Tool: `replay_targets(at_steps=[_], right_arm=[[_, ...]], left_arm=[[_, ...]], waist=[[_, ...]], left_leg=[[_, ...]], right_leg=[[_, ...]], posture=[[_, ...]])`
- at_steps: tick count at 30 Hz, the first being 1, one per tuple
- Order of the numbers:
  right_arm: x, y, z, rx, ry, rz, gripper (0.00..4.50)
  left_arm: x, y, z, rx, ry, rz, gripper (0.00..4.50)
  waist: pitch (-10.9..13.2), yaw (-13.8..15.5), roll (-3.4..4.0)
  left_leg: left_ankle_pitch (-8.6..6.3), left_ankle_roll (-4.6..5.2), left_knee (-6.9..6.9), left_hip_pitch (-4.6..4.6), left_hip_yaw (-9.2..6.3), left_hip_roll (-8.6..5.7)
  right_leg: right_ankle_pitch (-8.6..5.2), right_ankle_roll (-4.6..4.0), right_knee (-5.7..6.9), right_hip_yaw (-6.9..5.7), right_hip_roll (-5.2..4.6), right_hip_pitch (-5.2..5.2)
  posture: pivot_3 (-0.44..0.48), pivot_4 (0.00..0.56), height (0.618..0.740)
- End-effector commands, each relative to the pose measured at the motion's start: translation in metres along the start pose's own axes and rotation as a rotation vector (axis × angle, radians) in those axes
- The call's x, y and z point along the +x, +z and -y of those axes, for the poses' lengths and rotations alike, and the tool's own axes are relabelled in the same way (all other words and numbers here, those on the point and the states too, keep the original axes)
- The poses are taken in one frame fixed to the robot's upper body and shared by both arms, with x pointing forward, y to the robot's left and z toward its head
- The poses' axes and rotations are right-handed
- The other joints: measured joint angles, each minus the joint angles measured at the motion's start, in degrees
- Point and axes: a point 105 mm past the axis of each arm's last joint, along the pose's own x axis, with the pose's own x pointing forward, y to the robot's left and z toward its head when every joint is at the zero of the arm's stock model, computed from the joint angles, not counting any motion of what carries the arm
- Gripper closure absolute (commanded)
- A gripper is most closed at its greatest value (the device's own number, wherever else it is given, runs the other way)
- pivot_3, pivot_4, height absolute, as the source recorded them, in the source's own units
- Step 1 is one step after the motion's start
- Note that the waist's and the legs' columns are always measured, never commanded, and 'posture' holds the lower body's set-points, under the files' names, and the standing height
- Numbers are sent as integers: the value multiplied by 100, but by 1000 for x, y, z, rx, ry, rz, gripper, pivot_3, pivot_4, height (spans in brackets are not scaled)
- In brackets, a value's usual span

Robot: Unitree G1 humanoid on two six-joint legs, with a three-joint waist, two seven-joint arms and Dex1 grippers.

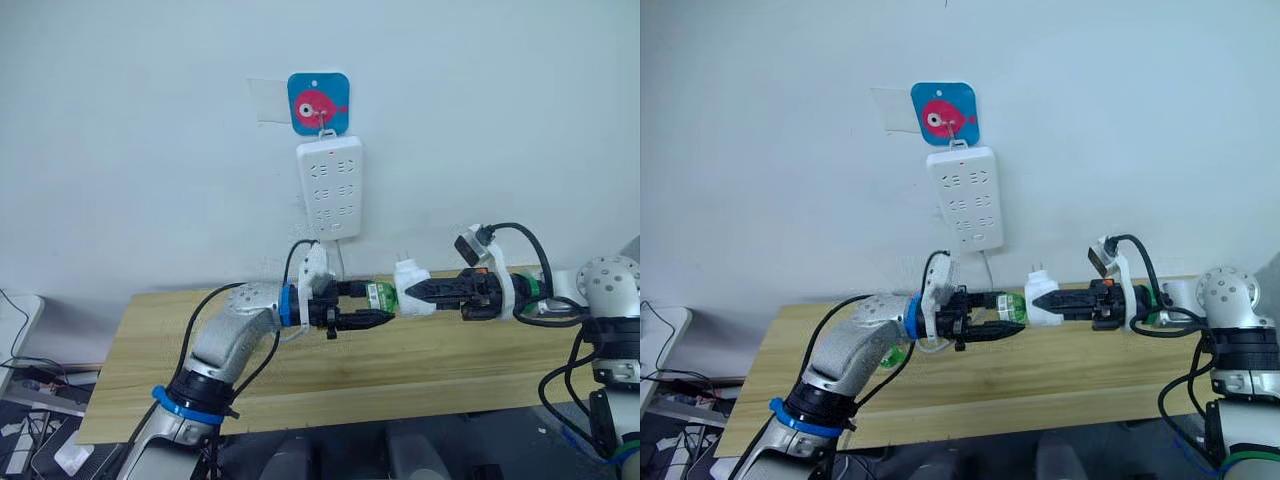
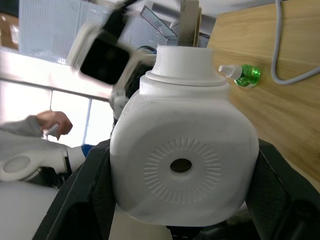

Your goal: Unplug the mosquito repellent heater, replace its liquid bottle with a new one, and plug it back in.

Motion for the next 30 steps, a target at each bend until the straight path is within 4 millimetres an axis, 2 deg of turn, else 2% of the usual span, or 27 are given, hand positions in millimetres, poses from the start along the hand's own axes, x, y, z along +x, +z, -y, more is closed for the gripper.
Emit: replay_targets(at_steps=[1,3,7,13,14,15,18,21,23,26,30], right_arm=[[3,-5,-12,-90,23,-50,1506],[5,-8,-12,-100,20,-65,1506],[5,-9,-9,-101,23,-61,1506],[-1,-4,-7,-74,30,-13,1506],[-2,-3,-7,-72,29,-7,1506],[-3,-2,-7,-70,27,-2,1506],[-7,0,-3,-51,18,25,1506],[-13,4,3,-25,0,62,1506],[-18,9,5,-2,-2,89,1506],[-20,12,7,12,-8,106,1506],[-18,14,5,18,2,97,1506]], left_arm=[[-16,8,12,-369,-104,-3,2231],[-19,6,14,-437,-126,-49,2231],[-16,5,11,-417,-117,-86,2231],[-14,22,-8,-340,-42,8,296],[-17,25,-8,-312,-32,10,22],[-20,26,-9,-275,-19,6,22],[-28,26,-9,-72,41,-31,22],[-35,32,1,204,65,-24,22],[-38,33,8,488,89,-57,22],[-40,16,16,943,64,-164,22],[-36,16,9,1229,133,-106,22]], waist=[[0,-17,0],[1,-38,-1],[1,-29,-1],[1,6,-1],[1,-1,-1],[1,-8,-1],[2,-16,-3],[4,-1,1],[8,30,-2],[10,65,3],[12,164,6]], left_leg=[[0,0,1,2,-1,1],[0,-1,1,6,1,1],[3,-6,0,10,7,0],[3,-15,0,9,7,0],[2,-16,0,8,8,0],[2,-20,-2,8,11,0],[0,-26,-6,7,14,3],[3,-38,-13,7,20,5],[4,-41,-11,-2,19,4],[4,-42,-13,-10,21,4],[4,-39,-10,-33,15,16]], right_leg=[[0,0,2,-1,2,0],[-1,1,8,-1,12,1],[1,-2,4,7,5,1],[2,-4,-2,10,-13,0],[2,-4,-4,11,-14,0],[2,-4,-5,14,-15,-1],[2,-5,-8,17,-14,-6],[3,-6,-14,25,-15,-12],[3,-8,-24,25,-20,-13],[13,-23,-45,25,-23,-12],[40,-35,-86,19,-20,-13]], posture=[[-145,142,740],[-149,145,740],[-153,143,740],[-161,144,740],[-161,145,740],[-161,145,740],[-153,146,740],[-141,150,740],[-129,152,740],[-118,151,740],[-111,148,740]])
